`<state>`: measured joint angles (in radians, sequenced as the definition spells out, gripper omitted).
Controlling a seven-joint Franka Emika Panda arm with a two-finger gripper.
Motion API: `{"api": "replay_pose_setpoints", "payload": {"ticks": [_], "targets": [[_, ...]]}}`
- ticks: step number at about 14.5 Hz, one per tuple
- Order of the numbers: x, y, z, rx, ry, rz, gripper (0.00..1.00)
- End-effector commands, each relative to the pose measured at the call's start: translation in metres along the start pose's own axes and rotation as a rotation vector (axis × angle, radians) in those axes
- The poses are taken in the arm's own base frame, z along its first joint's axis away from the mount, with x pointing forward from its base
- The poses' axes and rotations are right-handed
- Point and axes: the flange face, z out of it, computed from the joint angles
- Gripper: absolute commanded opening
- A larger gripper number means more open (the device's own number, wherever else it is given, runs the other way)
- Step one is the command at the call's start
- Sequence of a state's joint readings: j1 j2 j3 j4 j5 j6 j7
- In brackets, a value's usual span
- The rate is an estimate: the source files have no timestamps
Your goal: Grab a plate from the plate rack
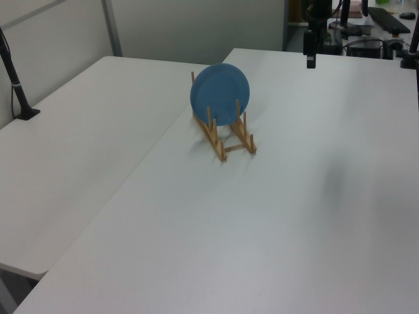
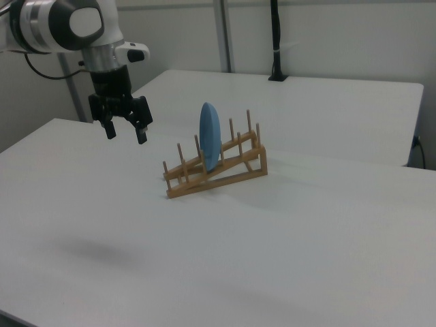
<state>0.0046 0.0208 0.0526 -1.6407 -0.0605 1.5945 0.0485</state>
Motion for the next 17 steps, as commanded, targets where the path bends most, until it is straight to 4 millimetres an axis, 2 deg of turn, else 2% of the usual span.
{"api": "replay_pose_setpoints", "payload": {"ticks": [1, 7, 9, 11, 14, 17], "targets": [[-0.005, -0.001, -0.001, -0.011, -0.009, 0.006, 1.00], [-0.002, 0.002, -0.009, -0.010, 0.020, 0.005, 1.00], [0.003, 0.004, -0.007, -0.013, 0.032, -0.011, 1.00], [0.011, 0.007, -0.016, -0.016, 0.107, -0.007, 1.00], [0.034, 0.017, -0.011, -0.063, 0.205, -0.005, 1.00], [0.065, 0.025, 0.007, -0.095, 0.307, -0.007, 1.00]]}}
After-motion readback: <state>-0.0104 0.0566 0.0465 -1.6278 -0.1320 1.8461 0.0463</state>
